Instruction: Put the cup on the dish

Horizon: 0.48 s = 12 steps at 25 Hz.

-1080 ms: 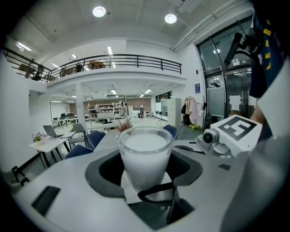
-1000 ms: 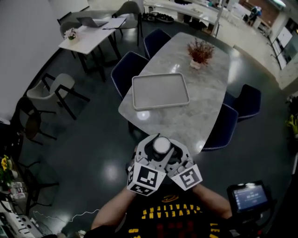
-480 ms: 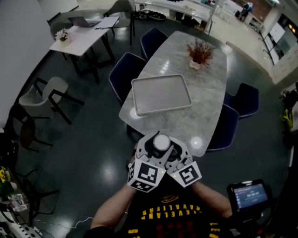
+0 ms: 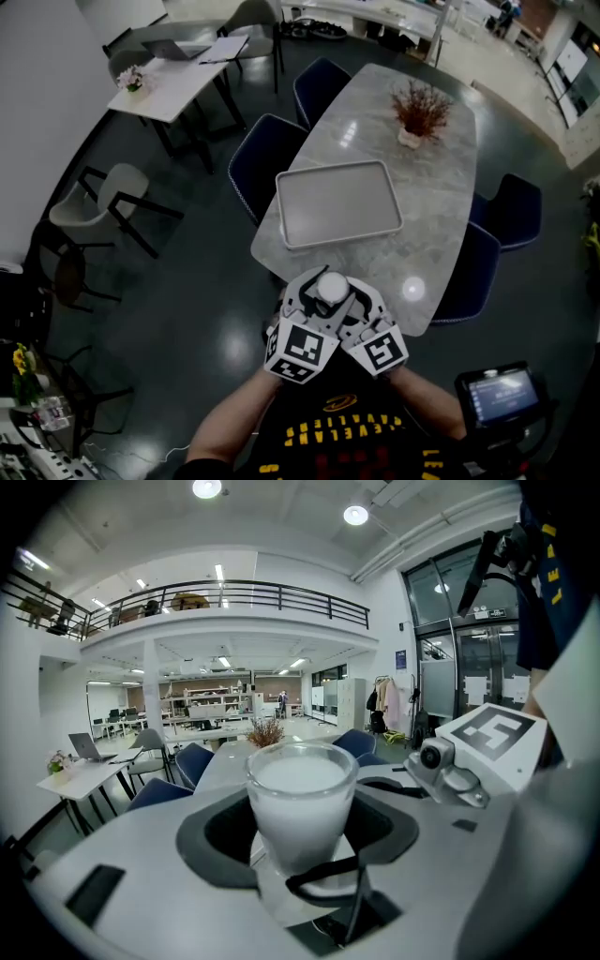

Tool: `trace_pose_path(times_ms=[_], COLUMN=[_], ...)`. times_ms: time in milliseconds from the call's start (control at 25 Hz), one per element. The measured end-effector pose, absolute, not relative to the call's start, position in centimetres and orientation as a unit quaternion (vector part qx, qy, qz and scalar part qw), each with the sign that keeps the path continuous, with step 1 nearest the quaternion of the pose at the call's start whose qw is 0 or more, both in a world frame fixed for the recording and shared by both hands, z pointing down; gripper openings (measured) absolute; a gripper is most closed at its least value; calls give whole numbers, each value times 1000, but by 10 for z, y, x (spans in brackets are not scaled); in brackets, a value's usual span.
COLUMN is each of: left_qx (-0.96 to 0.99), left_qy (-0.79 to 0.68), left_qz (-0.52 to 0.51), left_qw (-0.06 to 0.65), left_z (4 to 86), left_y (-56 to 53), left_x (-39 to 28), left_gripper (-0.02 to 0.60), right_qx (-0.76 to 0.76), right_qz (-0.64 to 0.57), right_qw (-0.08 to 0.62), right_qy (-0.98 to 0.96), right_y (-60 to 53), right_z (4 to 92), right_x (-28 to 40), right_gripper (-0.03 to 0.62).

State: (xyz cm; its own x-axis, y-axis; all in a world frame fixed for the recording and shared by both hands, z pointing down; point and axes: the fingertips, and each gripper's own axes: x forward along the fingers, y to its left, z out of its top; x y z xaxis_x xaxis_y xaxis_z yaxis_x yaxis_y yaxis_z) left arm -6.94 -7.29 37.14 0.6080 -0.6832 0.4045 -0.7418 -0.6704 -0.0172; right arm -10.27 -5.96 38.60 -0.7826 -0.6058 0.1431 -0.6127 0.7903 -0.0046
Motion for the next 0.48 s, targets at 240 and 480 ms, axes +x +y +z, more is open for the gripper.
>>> trace_pose_path(times_ms=[240, 480], left_qx=[888, 884], left_qy=[-401, -408], left_qz=[208, 208], left_qw=[87, 94], left_z=[390, 402], left_y=[-124, -178], left_x=[-65, -57], left_gripper=[256, 256], right_qx=[313, 308], right_qz=[33, 40], right_qw=[72, 81], right_qy=[-946, -947], right_y=[-109, -163], right_z=[404, 416], right_x=[-98, -89], right_gripper=[239, 239])
